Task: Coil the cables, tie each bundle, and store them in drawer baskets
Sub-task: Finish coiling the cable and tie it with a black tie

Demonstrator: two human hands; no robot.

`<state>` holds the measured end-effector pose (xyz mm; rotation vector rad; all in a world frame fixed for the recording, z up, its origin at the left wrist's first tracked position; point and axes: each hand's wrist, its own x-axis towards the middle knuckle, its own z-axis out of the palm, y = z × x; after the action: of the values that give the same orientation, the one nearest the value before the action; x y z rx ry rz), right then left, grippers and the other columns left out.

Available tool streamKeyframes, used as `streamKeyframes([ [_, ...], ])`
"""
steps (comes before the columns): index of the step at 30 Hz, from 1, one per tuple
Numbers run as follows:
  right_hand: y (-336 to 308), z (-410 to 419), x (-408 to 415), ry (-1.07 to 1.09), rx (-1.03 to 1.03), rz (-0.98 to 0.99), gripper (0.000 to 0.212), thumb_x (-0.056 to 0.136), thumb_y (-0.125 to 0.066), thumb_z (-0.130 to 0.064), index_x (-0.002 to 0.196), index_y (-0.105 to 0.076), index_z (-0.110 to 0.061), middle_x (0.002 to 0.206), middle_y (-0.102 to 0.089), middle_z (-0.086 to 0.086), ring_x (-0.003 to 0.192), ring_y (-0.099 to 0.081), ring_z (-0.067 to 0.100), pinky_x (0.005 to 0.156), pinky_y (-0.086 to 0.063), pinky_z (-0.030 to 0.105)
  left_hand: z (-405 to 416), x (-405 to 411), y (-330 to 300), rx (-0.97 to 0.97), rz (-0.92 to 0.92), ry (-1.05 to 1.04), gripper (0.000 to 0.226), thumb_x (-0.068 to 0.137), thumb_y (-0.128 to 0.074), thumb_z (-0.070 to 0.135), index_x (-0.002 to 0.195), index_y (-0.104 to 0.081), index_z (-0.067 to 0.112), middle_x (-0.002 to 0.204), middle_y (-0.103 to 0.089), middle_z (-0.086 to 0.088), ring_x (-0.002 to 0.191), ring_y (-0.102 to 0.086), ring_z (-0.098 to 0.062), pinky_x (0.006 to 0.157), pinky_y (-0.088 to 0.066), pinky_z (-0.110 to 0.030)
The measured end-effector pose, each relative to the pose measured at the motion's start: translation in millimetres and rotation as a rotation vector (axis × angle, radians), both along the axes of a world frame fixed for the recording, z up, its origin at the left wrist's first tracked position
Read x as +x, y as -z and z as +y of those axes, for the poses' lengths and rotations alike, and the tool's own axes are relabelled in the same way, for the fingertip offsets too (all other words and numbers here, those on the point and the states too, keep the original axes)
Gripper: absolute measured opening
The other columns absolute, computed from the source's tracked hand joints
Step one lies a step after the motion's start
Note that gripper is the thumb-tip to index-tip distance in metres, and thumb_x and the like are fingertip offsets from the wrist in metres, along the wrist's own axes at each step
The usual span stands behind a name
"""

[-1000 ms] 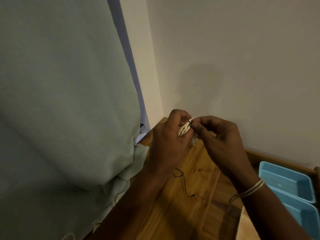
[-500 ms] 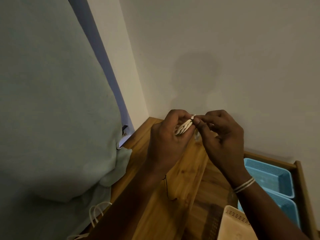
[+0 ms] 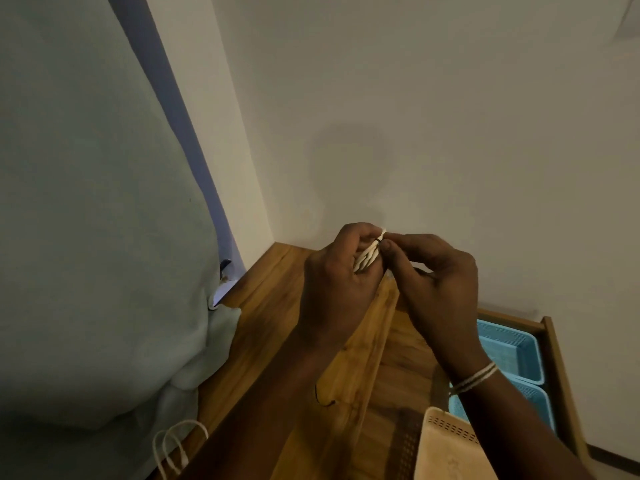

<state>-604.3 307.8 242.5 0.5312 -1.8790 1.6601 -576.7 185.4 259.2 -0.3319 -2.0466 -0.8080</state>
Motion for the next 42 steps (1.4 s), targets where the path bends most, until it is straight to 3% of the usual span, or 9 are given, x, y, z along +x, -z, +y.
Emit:
streamKeyframes([
  [7,-8.2,3.2,11.9,0.088,0.038,-0.100,0.015,0.086,-0.075,-0.027,0.096,-0.079,-0.016,0.083,-0.075,-0.011,0.077,-0.071,0.002,0.069,-0.053,0.011,-3.1,12.3,-0.6,0.093,-0.032,0.083,0.036,0.081,-0.079,0.018,0.111,-0.066,0.005,0.094,-0.075,-0.007,0.080,-0.074,-0.017,0.067,-0.062,-0.025],
  [16,-16.3,26.1,49.0,0.215,0.403,-0.019,0.013,0.091,-0.069,-0.020,0.097,-0.078,-0.012,0.089,-0.075,-0.004,0.083,-0.069,0.004,0.072,-0.049,0.005,11.5,29.8,11.1,0.140,-0.004,0.186,0.039,0.079,-0.081,0.016,0.113,-0.066,0.005,0.099,-0.075,-0.008,0.088,-0.074,-0.019,0.073,-0.057,-0.018],
  [21,-14.9,44.1,48.0,0.224,0.381,-0.143,0.012,0.089,-0.071,-0.028,0.096,-0.078,-0.020,0.109,-0.072,-0.009,0.100,-0.064,0.002,0.070,-0.048,0.007,26.6,31.1,20.1,0.158,0.003,0.200,0.037,0.077,-0.082,0.013,0.110,-0.067,0.005,0.097,-0.075,-0.008,0.086,-0.074,-0.020,0.073,-0.053,-0.015],
  [23,-8.7,52.8,46.3,0.194,0.365,-0.187,0.018,0.091,-0.068,-0.033,0.103,-0.077,-0.022,0.117,-0.070,-0.013,0.109,-0.062,-0.001,0.080,-0.053,0.014,33.9,27.9,23.4,0.213,-0.036,0.216,0.031,0.078,-0.081,0.014,0.106,-0.069,0.006,0.093,-0.076,-0.005,0.083,-0.073,-0.015,0.071,-0.055,-0.013],
  [27,15.4,84.6,46.0,0.012,0.459,-0.266,0.031,0.098,-0.057,-0.041,0.124,-0.068,-0.027,0.120,-0.071,-0.012,0.114,-0.064,0.004,0.102,-0.051,0.045,52.1,15.7,36.5,0.425,-0.275,0.272,0.019,0.079,-0.081,0.016,0.096,-0.077,0.010,0.086,-0.077,0.000,0.076,-0.071,-0.007,0.069,-0.059,-0.018],
  [31,67.5,122.4,54.1,-0.103,0.519,-0.478,0.048,0.094,-0.062,-0.046,0.140,-0.050,-0.035,0.133,-0.062,-0.011,0.121,-0.060,0.006,0.104,-0.051,0.042,84.8,1.9,78.9,0.521,-0.555,0.279,0.013,0.078,-0.080,0.016,0.091,-0.079,0.014,0.084,-0.077,0.003,0.072,-0.069,-0.003,0.069,-0.057,-0.016],
  [35,133.3,147.5,66.1,-0.210,0.403,-0.743,0.070,0.082,-0.077,-0.043,0.141,-0.040,-0.038,0.127,-0.062,-0.007,0.112,-0.065,0.011,0.094,-0.057,0.038,123.1,-13.9,146.2,0.748,-0.975,0.277,0.013,0.065,-0.083,0.018,0.076,-0.076,0.017,0.076,-0.076,0.000,0.070,-0.074,-0.016,0.070,-0.063,-0.037],
  [38,185.9,159.6,70.8,-0.148,0.322,-0.842,0.066,0.085,-0.077,-0.031,0.140,-0.039,-0.029,0.124,-0.060,-0.002,0.109,-0.064,0.016,0.086,-0.060,0.035,153.2,-20.2,196.7,0.843,-1.234,0.267,0.015,0.071,-0.080,0.020,0.084,-0.074,0.016,0.083,-0.076,-0.003,0.075,-0.074,-0.022,0.071,-0.063,-0.045],
  [42,261.9,187.4,71.4,-0.080,-0.019,-1.039,0.055,0.085,-0.075,-0.034,0.133,-0.049,-0.031,0.116,-0.065,0.006,0.099,-0.070,0.027,0.077,-0.062,0.045,192.2,-27.6,249.2,0.923,-1.532,0.297,0.015,0.087,-0.066,0.016,0.100,-0.067,0.008,0.092,-0.073,-0.011,0.079,-0.071,-0.024,0.073,-0.061,-0.035],
])
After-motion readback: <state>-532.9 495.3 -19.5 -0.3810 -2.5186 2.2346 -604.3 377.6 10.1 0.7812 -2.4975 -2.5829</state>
